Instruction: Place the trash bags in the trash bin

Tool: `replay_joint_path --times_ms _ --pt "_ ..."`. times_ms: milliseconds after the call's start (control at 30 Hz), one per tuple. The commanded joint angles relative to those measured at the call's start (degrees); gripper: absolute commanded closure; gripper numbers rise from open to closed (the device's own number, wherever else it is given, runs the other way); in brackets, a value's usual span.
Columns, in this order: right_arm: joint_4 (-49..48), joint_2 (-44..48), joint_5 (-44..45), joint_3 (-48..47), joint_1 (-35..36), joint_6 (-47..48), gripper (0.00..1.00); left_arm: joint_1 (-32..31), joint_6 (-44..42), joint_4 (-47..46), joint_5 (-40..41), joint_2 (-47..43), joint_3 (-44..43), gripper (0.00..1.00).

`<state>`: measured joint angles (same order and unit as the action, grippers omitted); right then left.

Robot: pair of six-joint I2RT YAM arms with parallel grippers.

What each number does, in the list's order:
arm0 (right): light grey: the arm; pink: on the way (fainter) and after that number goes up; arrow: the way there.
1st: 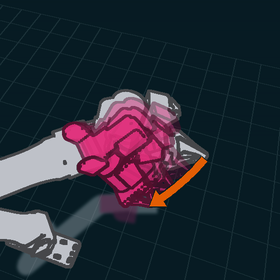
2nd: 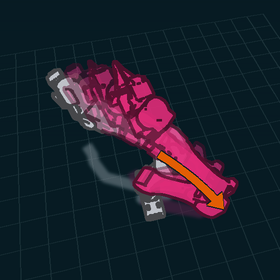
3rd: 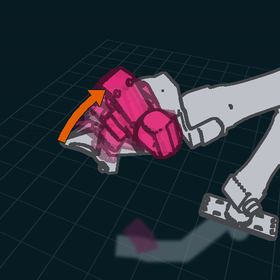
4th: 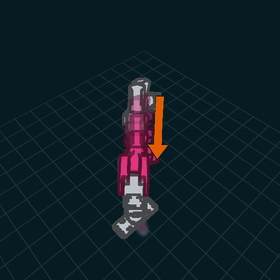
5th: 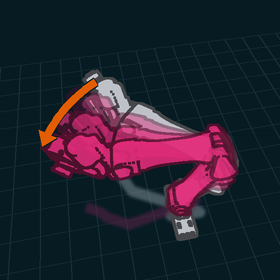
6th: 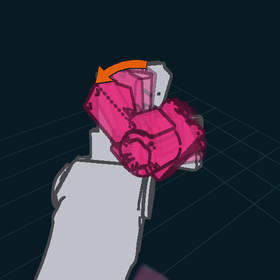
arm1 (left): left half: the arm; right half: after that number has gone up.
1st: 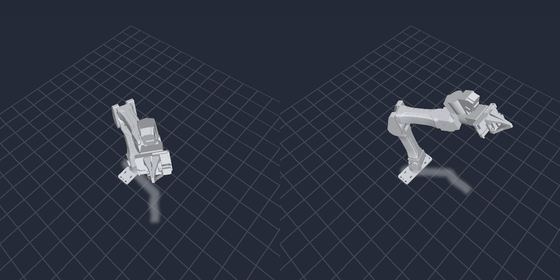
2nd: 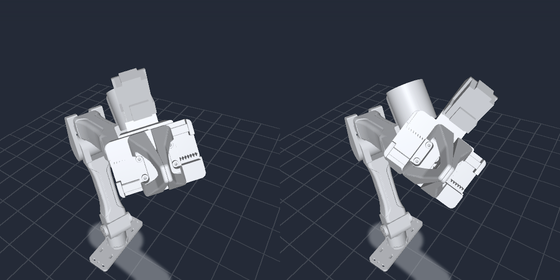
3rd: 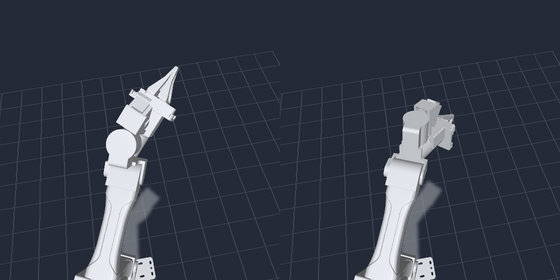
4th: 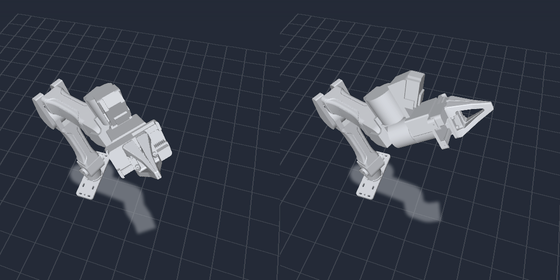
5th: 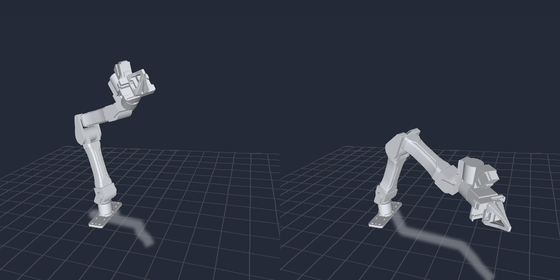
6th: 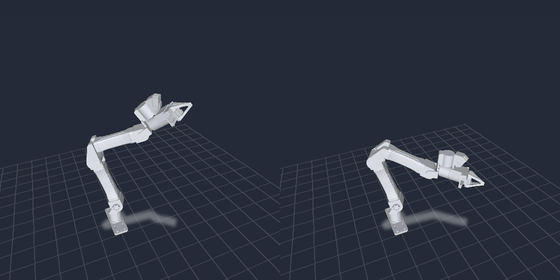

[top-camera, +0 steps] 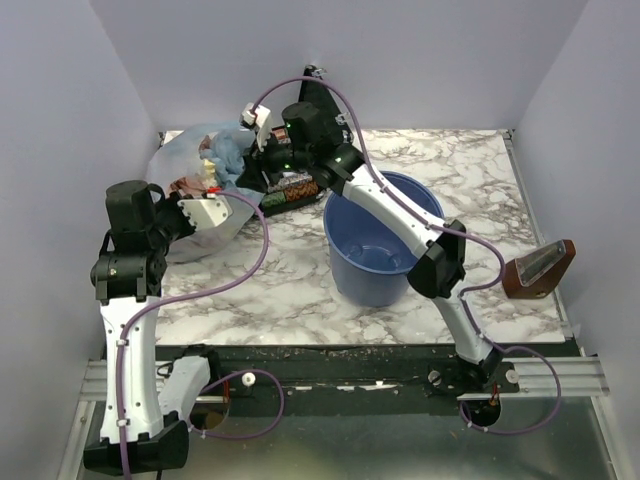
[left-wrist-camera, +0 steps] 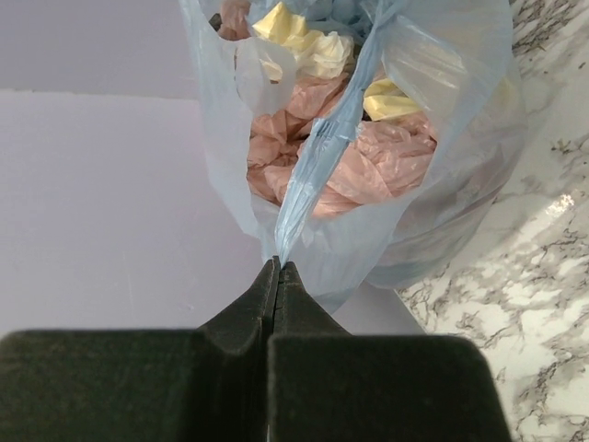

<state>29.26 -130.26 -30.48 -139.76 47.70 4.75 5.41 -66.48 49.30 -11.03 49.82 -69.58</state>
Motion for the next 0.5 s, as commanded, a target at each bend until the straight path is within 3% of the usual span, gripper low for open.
replay_joint_path --times_ms 0,133,300,467 --pt "-12.8 -1.5 7.9 0.6 1.6 -1.1 0.46 0.8 2.6 -2.9 -1.8 -1.2 -1.6 1.0" --pt "-18.9 -5.7 13.8 -2.2 1.6 -7.5 0.51 0.8 7.7 -1.4 -2.5 -0.3 -3.6 1.0" --pt "-23.3 -9.7 12.4 -4.5 1.6 -10.5 0.36 0.9 10.4 1.8 -2.2 -0.6 -5.3 1.0" --pt "-22.1 -10.5 7.2 -4.4 2.6 -9.8 0.38 0.8 12.0 2.6 -2.1 -0.9 -6.4 1.0"
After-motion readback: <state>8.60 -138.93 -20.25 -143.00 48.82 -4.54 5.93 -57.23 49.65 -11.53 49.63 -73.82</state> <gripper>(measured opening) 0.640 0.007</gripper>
